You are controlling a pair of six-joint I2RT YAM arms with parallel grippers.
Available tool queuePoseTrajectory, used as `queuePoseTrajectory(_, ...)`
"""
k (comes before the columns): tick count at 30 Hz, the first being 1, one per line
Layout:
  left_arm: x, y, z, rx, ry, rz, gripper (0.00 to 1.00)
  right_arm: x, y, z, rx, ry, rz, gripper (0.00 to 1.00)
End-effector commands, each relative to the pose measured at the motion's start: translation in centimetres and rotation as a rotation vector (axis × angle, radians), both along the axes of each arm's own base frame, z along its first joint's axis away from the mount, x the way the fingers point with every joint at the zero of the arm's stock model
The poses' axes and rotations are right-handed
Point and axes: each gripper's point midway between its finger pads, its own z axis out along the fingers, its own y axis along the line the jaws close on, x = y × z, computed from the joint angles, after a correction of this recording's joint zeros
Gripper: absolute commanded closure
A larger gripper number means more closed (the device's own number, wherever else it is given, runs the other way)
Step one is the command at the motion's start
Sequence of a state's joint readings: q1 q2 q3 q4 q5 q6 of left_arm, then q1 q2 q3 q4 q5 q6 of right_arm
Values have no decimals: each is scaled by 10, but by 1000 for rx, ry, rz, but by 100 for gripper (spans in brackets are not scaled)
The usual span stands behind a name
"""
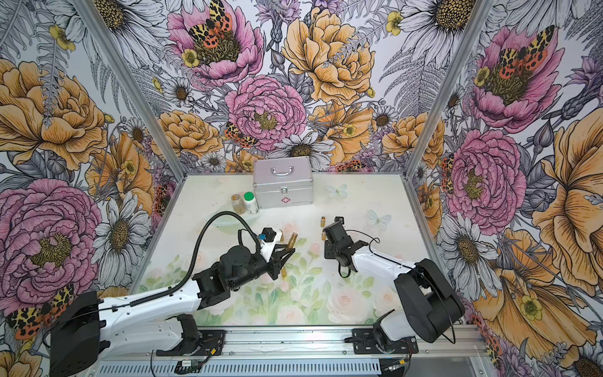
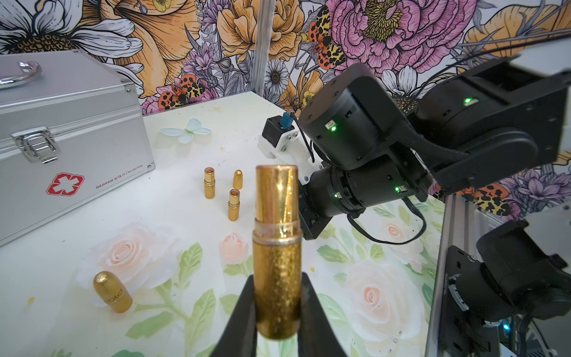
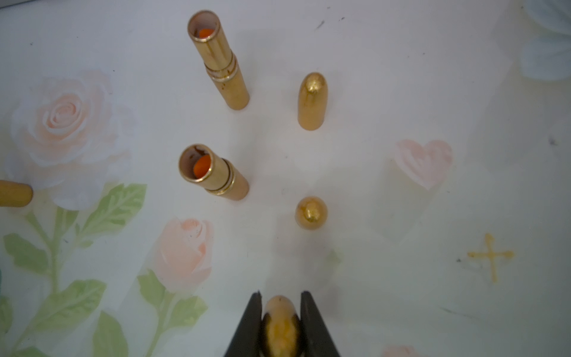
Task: Open the lipstick cap
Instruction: Place the cover at the center of the board.
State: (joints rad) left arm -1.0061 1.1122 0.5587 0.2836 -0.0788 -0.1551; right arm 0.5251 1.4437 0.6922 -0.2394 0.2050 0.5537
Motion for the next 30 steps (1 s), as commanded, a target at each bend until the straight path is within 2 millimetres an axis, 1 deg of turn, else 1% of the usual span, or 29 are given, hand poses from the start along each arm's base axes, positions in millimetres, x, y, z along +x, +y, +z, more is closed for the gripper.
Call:
queuePoseTrajectory(1, 1, -6, 11, -35, -16, -1, 100, 8, 0, -5, -28, -38, 1, 79)
queuePoseTrajectory(11, 0, -5, 12, -40, -16, 0, 100, 2, -1, -26, -38, -10, 7, 79)
queuePoseTrajectory(15, -1, -4, 12, -40, -15, 0, 100, -1, -2, -32, -38, -2, 6, 79)
queuePoseTrajectory(18, -1, -4, 12, -41, -16, 1, 100, -5, -3, -35, -40, 5, 8, 77)
queuePoseTrajectory(20, 0, -3, 12, -40, -15, 4, 100, -5, -3, -35, -40, 5, 10, 74)
queuePoseTrajectory(24, -1, -4, 12, -41, -15, 1, 100, -4, 1, -29, -24, -4, 21, 67)
queuePoseTrajectory(30, 0, -3, 12, -41, -15, 3, 100, -4, 1, -6, -9, -17, 18, 60)
